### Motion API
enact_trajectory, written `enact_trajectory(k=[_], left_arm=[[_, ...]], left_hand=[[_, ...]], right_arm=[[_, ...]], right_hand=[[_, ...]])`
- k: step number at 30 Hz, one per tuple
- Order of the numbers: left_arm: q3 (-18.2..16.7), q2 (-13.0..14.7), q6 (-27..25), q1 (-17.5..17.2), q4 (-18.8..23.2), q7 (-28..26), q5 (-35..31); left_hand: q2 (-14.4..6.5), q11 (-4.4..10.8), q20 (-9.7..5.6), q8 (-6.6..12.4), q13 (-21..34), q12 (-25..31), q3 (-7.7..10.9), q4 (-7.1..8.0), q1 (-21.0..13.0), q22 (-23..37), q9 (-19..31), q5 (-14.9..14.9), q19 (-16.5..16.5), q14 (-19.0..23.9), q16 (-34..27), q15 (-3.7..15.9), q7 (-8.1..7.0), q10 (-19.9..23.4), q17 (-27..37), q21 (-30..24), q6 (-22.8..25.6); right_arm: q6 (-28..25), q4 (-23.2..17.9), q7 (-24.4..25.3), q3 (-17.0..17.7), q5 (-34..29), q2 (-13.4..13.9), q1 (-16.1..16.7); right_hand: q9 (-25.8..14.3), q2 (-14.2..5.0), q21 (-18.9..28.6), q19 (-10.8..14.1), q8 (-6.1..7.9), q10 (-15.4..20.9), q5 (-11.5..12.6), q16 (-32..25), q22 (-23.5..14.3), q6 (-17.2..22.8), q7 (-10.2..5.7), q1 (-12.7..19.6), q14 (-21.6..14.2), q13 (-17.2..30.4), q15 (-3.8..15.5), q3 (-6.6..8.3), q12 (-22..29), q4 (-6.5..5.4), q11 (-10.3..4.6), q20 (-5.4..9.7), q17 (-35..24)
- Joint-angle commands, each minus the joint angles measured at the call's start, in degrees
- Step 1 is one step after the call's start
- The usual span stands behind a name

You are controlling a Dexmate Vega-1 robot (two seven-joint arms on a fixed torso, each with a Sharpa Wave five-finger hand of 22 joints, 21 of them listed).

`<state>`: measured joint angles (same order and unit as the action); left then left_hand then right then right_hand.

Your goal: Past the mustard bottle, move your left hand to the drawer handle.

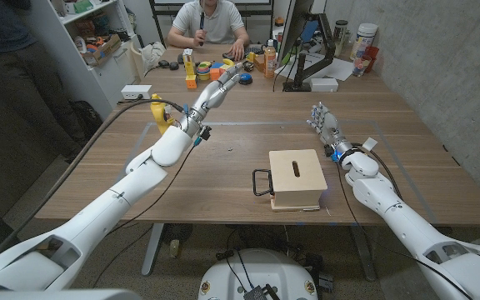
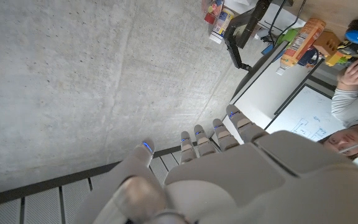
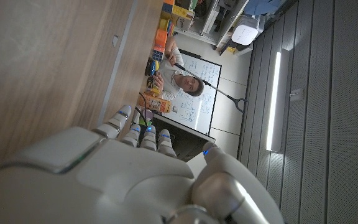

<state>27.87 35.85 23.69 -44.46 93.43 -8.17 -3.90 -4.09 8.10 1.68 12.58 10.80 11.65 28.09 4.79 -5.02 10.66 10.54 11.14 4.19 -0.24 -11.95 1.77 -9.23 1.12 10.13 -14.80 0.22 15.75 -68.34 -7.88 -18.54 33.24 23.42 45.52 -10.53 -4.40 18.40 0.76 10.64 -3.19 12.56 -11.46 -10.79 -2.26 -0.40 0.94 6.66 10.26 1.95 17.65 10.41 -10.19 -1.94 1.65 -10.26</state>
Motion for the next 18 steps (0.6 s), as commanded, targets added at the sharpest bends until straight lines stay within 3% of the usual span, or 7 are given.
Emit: enact_trajectory(k=[1, 18], left_arm=[[2.0, 3.0, 1.2, 1.0, 6.1, 0.2, -10.5], [4.4, 4.8, 5.7, 2.6, 11.0, 3.3, -18.8]], left_hand=[[0.1, 0.42, 0.03, 0.23, 0.2, 0.0, 0.11, -0.46, -0.8, 0.1, 0.1, 0.1, 0.7, 0.3, -0.1, 2.82, -0.53, 0.4, 0.0, 0.1, 0.0], [1.1, 0.59, -0.25, -0.14, 0.2, -0.3, 0.00, -1.69, -1.7, 0.0, 0.1, 0.2, 0.9, 0.4, 0.1, 3.17, -1.61, 0.6, 0.0, 0.4, -0.1]], right_arm=[[0.4, 0.7, -0.8, -0.5, -0.3, -0.7, -0.4], [0.2, 1.0, -1.3, -1.1, -0.8, -1.2, -0.9]], right_hand=[[-0.2, -4.69, -0.1, 0.4, 0.29, -0.1, 0.3, -0.2, -0.2, -0.2, -0.17, 0.3, 0.4, 0.3, 2.76, 0.15, 0.4, 0.09, 0.18, 6.77, -0.2], [-0.2, -4.64, -0.2, 0.5, 0.29, -0.1, 0.3, -0.2, -0.2, -0.2, -0.16, 0.3, 0.4, 0.3, 2.73, 0.08, 0.4, 0.11, 0.17, 6.72, -0.2]])
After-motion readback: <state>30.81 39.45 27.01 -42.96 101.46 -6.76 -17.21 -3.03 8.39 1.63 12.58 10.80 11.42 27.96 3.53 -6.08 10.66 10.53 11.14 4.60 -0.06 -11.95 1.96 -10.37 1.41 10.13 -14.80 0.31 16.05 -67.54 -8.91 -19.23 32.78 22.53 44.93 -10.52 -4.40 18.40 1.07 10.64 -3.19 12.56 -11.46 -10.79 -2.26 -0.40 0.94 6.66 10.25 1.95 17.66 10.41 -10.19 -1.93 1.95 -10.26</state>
